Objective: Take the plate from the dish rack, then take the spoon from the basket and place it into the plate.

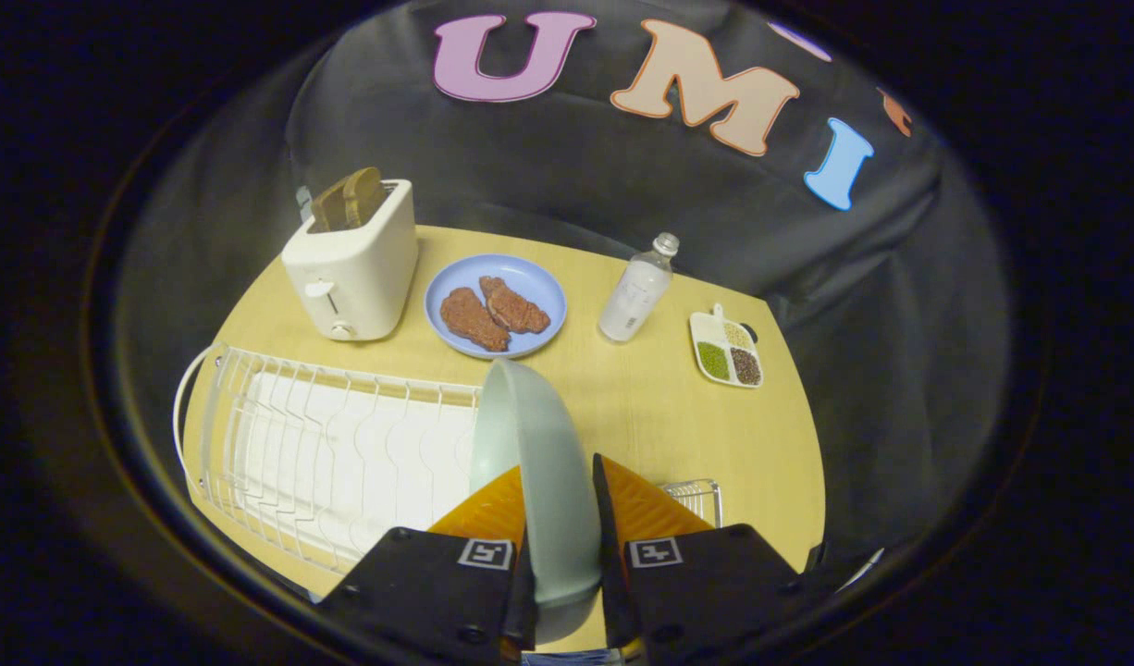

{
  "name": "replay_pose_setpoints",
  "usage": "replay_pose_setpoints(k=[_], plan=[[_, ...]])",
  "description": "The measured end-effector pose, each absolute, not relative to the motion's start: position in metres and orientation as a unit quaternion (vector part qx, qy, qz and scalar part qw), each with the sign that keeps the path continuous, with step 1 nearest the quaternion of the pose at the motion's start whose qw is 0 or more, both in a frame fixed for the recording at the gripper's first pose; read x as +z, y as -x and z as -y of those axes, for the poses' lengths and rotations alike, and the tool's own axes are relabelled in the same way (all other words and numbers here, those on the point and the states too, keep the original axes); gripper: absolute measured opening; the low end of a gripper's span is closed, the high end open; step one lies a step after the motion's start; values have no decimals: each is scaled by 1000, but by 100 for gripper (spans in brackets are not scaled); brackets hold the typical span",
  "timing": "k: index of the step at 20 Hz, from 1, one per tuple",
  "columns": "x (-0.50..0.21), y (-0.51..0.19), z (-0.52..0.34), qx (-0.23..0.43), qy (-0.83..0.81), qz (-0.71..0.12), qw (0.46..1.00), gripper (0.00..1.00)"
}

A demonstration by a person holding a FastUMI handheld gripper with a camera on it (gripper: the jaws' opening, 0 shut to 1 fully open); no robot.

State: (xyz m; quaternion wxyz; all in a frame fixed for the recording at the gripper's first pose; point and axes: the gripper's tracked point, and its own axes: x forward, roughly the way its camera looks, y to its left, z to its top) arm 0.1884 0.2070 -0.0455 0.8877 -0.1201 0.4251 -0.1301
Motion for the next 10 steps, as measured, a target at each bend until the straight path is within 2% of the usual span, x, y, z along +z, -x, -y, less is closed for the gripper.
replay_pose_setpoints(k=[2, 10], plan=[[-37, -188, -214, -113, 80, -425, 895, 31], [12, -143, -229, 57, -118, -411, 902, 31]])
